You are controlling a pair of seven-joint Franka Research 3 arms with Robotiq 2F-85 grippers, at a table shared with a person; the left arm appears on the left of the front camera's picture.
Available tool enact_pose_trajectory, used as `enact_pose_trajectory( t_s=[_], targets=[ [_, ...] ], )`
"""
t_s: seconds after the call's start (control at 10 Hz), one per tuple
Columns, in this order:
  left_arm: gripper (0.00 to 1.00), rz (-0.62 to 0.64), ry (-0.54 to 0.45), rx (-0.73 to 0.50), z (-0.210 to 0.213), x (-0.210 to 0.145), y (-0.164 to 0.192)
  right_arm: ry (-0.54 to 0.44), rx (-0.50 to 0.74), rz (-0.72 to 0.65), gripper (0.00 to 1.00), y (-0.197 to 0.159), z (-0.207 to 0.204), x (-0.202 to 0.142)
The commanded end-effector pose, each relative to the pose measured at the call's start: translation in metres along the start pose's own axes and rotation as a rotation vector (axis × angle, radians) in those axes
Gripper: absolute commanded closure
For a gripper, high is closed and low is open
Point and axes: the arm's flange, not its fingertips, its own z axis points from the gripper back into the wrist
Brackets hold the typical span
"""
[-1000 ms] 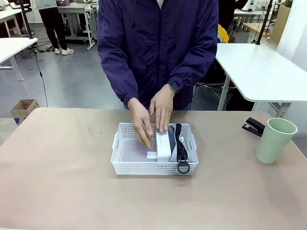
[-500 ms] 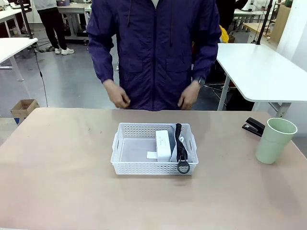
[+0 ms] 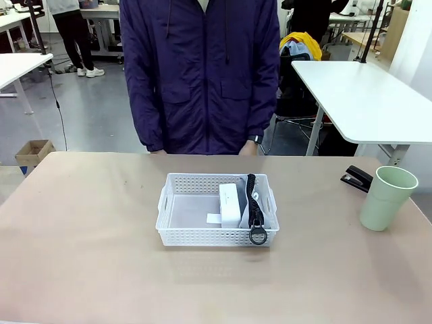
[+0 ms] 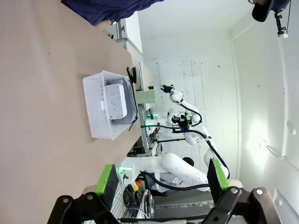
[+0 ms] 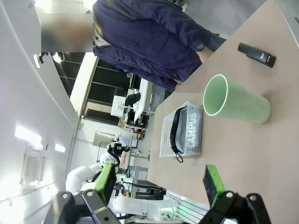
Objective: Efficiently arrange items inside the basket to fit them all.
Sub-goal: Pick up the Stapler and place it inside the Organizing basket.
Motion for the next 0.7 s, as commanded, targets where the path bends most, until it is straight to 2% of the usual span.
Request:
enact_pose_trajectory(
  t_s=[0.0, 0.1, 0.3, 0.4, 0.6],
  targets=[
    [0.0, 0.002, 0.001, 0.014, 0.0, -0.002, -0.003, 0.046, 0.013, 0.025, 0.0, 0.007, -0.008, 0.012],
    [0.0, 0.002, 0.001, 0.014, 0.0, -0.002, -0.003, 0.062, -0.047, 0.029, 0.0, 0.016, -0.013, 0.019],
    [0.0, 0.002, 0.001, 0.014, 0.0, -0.002, -0.003, 0.157, -0.296, 0.099, 0.0, 0.043, -0.043, 0.042],
    [0.0, 0.002, 0.001, 0.014, 0.0, -0.002, -0.003, 0.148, -0.406, 0.134, 0.0, 0.053, -0.061, 0.055],
    [0.0, 0.002, 0.001, 0.014, 0.0, -0.002, -0.003, 0.216, -0.615, 0.222, 0.0, 0.056, -0.102, 0.073]
  ],
)
